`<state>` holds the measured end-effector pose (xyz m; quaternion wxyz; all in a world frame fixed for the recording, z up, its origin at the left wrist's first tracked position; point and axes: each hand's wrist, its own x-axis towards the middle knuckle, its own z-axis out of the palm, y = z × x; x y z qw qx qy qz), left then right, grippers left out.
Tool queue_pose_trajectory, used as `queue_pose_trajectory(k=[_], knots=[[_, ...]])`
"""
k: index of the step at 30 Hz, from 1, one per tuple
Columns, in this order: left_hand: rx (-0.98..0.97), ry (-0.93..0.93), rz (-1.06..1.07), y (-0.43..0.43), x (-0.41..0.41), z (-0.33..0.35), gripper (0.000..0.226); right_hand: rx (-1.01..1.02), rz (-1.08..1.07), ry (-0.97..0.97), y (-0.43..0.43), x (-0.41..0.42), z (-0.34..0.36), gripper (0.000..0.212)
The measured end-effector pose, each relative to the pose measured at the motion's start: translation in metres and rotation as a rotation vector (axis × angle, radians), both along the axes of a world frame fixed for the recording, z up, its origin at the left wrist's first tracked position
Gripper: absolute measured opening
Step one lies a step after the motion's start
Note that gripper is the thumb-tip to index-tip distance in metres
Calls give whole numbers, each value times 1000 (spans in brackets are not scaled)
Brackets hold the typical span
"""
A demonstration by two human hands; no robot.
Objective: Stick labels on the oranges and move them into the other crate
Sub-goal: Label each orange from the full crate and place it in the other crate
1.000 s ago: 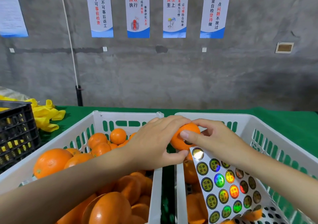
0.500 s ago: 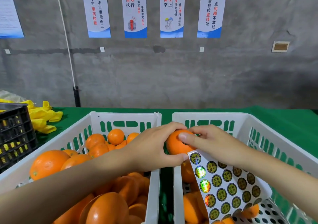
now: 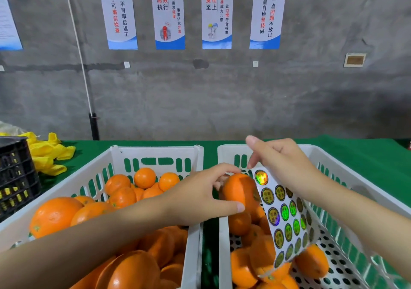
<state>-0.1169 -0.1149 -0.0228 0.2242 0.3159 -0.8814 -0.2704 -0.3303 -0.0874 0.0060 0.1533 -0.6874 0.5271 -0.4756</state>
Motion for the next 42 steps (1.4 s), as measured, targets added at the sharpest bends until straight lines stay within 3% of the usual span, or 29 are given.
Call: queue_pose_trajectory(k=[4,6,9,11,15,24,31,35,42], knots=[[-16,-45,-2,5,-4,3,12,38,-26,-36,-3,3,-6,56],[25,26,17,8,-5,4,16,72,-63,13,-6,4,-13,49],[277,230,94,13,-11,12,35,115,-101,64,-7,7,-19,54],[374,290,100,14,-14,17,31,90,-111,74,-7,8,-20,57],[337,268,29,16,-13,19,18,1,-152,57,-4,9,-17,57],[334,275,-3,14,-12,16,17,-34,-177,59,1,14,-15,57],[359,420,-29,12,-13,11,15,-134,-205,35,8,21,-12,44],[275,464,151,3,-12,6,21,-310,-308,303,9,19,-14,31],[216,536,247,-5,-12,4,14,-375,-124,559,15,23,-17,25]])
